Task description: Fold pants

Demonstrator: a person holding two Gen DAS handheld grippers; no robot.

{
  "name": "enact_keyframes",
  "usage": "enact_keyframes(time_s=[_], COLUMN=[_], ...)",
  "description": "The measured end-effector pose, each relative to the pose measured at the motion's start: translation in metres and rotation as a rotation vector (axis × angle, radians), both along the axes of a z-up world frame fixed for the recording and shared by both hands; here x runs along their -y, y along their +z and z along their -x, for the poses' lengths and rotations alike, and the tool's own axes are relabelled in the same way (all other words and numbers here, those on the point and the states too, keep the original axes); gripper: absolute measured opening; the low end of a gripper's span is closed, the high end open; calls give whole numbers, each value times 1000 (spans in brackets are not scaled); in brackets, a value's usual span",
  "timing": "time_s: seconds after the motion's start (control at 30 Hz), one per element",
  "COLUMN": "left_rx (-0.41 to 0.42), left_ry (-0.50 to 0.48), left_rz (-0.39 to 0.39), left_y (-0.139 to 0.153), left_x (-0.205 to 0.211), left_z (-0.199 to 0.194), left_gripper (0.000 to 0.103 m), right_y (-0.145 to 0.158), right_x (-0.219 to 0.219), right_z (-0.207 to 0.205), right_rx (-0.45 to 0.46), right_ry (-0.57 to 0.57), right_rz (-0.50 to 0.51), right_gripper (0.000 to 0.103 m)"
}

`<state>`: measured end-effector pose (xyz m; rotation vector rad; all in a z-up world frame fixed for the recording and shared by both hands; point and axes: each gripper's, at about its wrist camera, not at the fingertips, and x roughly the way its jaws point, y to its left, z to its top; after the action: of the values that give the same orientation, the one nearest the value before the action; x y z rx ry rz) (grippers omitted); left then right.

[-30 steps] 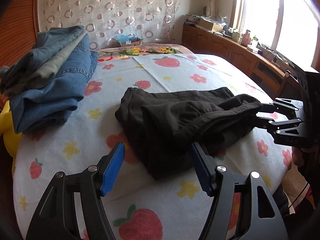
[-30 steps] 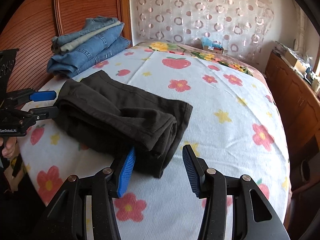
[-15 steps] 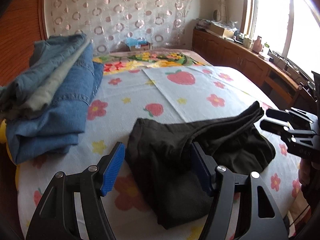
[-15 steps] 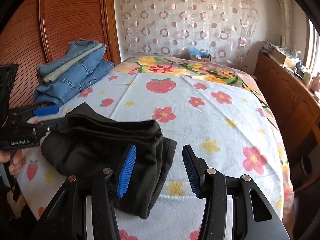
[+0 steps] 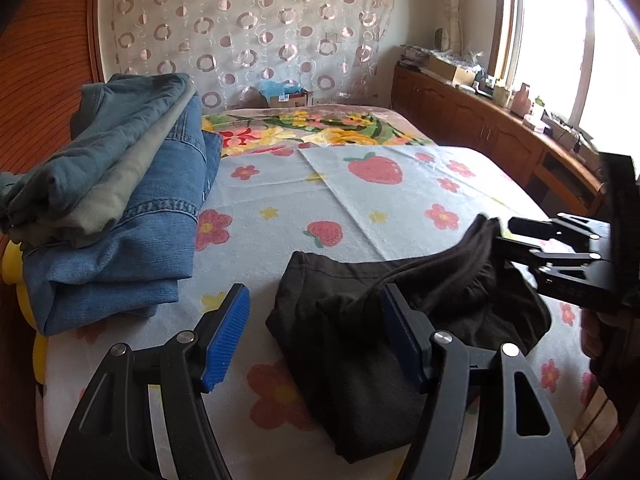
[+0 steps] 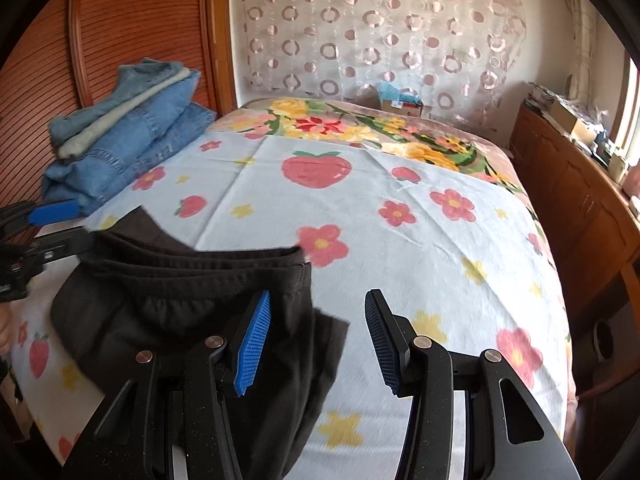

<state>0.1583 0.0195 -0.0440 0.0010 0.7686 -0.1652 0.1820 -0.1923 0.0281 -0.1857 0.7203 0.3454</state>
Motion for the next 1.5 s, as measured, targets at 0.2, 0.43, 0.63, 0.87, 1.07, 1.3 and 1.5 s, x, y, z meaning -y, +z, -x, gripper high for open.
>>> enact_keyframes(time_s=[0.2,0.43,0.63,0.87,1.07,1.3,1.5], left_rx=[32,1,-69,-99,-82,-74,-81], left_ry=[-19,-41,-3,18,9,-25,-28], left_rz=[38,19,-29,-38,-10,1,-12], left_y=[12,2,-24,-35,-28,-27,-33], left_x=[-3,5,6,2,-2,-2,-3], left_z=[9,5,-14,-24,-7,27,42], left_gripper=[74,75,75,75,75,75,75], right_y=[-5,-2,2,-7,-12,-15,-19], right_x=[6,10,18,28,40,45,42], right_z=[-5,2,25,55,84,98,93], right_rx=[-9,4,6,-33,-58,-81,-102], right_ry=[-28,-42,-10,33,82,109,129], right_rz=[-1,-10,-66,-101,-122,-114,-92], right_gripper=[50,50,50,50,48,30,13])
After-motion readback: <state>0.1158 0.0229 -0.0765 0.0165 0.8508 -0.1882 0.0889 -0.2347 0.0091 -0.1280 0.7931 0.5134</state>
